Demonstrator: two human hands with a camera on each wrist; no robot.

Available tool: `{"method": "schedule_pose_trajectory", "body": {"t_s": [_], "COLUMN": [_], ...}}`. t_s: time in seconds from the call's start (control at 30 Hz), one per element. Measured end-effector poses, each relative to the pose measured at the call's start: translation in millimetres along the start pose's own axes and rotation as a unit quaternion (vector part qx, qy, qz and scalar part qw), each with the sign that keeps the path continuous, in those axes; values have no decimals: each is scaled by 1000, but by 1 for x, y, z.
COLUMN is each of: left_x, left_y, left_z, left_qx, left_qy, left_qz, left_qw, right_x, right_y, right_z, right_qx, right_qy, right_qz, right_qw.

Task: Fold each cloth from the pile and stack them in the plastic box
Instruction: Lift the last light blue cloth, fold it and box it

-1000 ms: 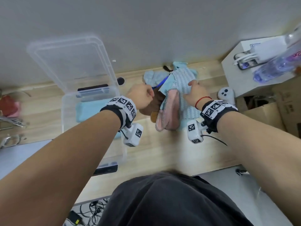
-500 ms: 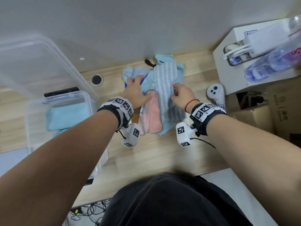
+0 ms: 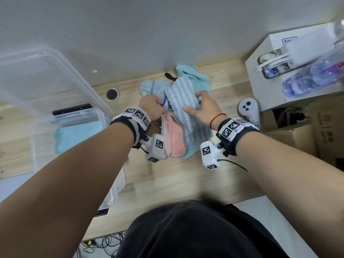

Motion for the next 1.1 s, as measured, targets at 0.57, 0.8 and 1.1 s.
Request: {"method": "schedule_pose_trajectory", "body": {"t_s": [0.57,0.8,1.1], "left_x": [-24,-23,-29], "left_y": [23,57,66], "left_z": [-32,-50,-60], "left_qx": [15,-21,3], "left_qy": [-77,-83,-69], "left_qz": [-211,-277,-297], "left_qw": [974,957,952], "right_x": [89,108,144], "right_y": [-7,11,15], "right_z": [-37,-47,-77], "right_qx": [-69,-138,-63], "right_qy": [154,147,213], "right_qz": [-227,-240,-200], "right_qw": [959,950,954]}}
Point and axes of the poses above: each hand's wrist, its own z-axis towards the middle knuckle, its own y-axis out of the back of the hand, x = y × z, the point moved 10 cm from there along z, towards the middle knuckle, and after that the axes turned 5 degrees about -y, right-handed, at the moved point
